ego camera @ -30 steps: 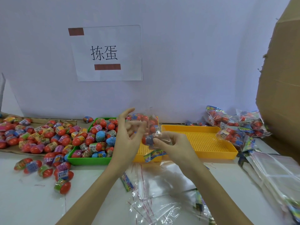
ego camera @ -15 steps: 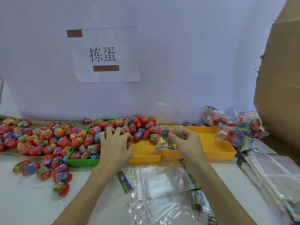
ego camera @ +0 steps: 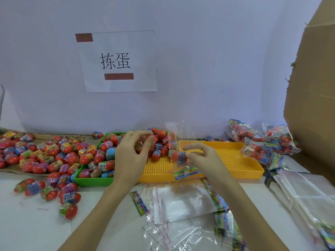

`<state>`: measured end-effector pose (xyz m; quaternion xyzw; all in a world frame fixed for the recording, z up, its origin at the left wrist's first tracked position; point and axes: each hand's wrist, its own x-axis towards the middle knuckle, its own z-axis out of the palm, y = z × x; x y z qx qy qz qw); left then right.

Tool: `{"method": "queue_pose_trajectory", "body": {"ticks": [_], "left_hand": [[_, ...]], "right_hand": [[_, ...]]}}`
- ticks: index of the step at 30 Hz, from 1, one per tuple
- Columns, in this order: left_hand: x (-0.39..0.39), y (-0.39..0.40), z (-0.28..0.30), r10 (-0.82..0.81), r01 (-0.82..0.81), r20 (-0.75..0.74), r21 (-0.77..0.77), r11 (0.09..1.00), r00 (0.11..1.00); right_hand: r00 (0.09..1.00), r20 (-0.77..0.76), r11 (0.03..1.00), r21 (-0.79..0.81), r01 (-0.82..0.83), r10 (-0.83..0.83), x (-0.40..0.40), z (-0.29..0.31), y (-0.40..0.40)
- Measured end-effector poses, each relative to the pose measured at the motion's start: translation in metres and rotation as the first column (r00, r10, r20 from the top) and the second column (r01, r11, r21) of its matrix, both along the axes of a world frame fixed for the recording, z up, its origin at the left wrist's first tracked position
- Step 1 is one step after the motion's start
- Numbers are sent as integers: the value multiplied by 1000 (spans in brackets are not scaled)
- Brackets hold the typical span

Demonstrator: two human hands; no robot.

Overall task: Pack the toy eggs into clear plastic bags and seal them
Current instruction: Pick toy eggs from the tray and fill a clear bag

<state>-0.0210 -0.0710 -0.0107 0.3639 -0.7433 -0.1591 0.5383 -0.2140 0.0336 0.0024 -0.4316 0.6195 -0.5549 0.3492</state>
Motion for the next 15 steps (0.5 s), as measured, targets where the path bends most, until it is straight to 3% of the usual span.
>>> {"method": "queue_pose_trajectory", "body": {"ticks": [2, 5, 9, 15], "left_hand": [[-2, 8, 10, -108, 135, -267, 88, 987, 958], [-3, 20, 23, -159, 203, -422, 61, 977, 892], [-10, 28, 25, -172, 190, -393, 7, 982, 903], [-16, 28, 16, -120, 146, -310, 63, 987, 943]], "right_hand": [[994, -94, 998, 18, -57, 58, 1, -1, 1], [973, -192, 992, 11, -126, 126, 5, -2, 0], [927, -349, 989, -18, -149, 134, 9, -5, -1], [872, -481, 980, -109, -165, 94, 7, -7, -1]]}}
